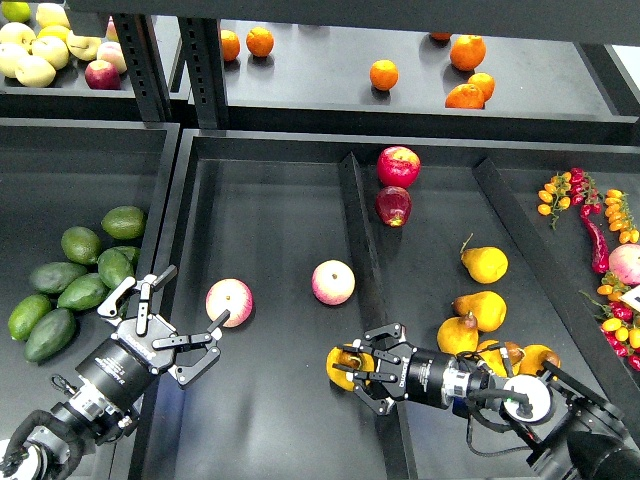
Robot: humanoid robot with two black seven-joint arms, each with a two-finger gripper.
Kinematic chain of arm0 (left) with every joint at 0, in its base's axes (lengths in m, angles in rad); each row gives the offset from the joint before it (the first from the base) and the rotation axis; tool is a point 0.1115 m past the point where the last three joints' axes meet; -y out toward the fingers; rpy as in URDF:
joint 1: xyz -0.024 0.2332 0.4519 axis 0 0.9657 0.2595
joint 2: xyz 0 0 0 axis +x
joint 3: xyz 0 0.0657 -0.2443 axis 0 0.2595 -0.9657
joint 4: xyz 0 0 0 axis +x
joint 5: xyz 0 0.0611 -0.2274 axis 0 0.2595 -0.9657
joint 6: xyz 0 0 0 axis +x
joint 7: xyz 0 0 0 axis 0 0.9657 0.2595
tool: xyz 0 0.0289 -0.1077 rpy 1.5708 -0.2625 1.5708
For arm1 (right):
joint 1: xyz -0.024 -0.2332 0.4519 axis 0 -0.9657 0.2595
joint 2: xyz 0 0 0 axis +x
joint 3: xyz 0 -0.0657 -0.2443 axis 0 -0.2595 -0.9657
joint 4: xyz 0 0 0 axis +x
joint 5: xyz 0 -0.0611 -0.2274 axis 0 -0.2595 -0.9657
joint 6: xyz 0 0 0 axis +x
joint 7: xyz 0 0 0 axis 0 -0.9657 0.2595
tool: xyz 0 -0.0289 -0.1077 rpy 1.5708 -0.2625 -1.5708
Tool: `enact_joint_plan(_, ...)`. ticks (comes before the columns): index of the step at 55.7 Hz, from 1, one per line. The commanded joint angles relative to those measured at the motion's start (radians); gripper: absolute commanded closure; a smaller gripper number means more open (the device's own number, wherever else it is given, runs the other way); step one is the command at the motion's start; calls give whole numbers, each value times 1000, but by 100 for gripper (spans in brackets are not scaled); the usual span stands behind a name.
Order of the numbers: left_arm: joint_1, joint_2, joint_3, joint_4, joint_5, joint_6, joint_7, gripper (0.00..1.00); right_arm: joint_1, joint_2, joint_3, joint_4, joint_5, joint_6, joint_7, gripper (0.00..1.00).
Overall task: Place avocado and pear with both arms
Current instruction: 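Lift the pear with right gripper and carry it into the pear tray, then lower the pear among the pears and open right gripper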
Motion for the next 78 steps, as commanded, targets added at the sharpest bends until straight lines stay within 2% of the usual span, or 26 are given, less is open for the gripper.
enact_joint_plan(1, 3, 0, 1, 2, 0, 0, 0, 1, 5, -19, 58, 17, 2, 0, 0, 95)
enact_joint_plan(12, 3, 0, 1, 2, 0, 0, 0, 1, 4, -109, 98, 48, 16, 0, 0, 95)
enact_joint_plan(20, 3, 0, 3, 3, 0, 0, 0, 1, -10, -220, 99, 74, 57, 0, 0, 95)
enact_joint_plan(30, 5, 0, 8, 3, 0, 0, 0, 1, -70, -289, 101, 96, 79, 0, 0, 95)
enact_joint_plan(45, 6, 0, 8, 3, 0, 0, 0, 1, -171, -303, 101, 80, 74, 0, 0, 94)
enact_joint_plan(66, 23, 0, 8, 3, 0, 0, 0, 1, -217, -292, 101, 14, 73, 0, 0, 91)
enact_joint_plan(78, 23, 0, 9, 3, 0, 0, 0, 1, -217, -290, 101, 13, 73, 0, 0, 75)
